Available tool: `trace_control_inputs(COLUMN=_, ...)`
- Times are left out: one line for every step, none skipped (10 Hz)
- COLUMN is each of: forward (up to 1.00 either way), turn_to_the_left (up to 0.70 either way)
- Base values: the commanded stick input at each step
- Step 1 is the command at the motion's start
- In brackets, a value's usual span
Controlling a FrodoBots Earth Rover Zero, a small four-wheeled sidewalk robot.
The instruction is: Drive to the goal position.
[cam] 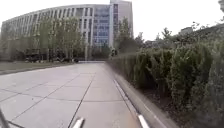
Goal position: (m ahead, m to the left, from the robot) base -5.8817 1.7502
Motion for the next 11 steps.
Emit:
trace_control_inputs(forward=0.04, turn_to_the_left=0.0)
trace_control_inputs(forward=0.04, turn_to_the_left=0.0)
trace_control_inputs(forward=0.04, turn_to_the_left=0.0)
trace_control_inputs(forward=0.04, turn_to_the_left=0.0)
trace_control_inputs(forward=0.04, turn_to_the_left=0.0)
trace_control_inputs(forward=0.04, turn_to_the_left=0.0)
trace_control_inputs(forward=0.04, turn_to_the_left=0.0)
trace_control_inputs(forward=0.04, turn_to_the_left=0.0)
trace_control_inputs(forward=0.04, turn_to_the_left=0.0)
trace_control_inputs(forward=0.04, turn_to_the_left=0.0)
trace_control_inputs(forward=0.02, turn_to_the_left=0.0)
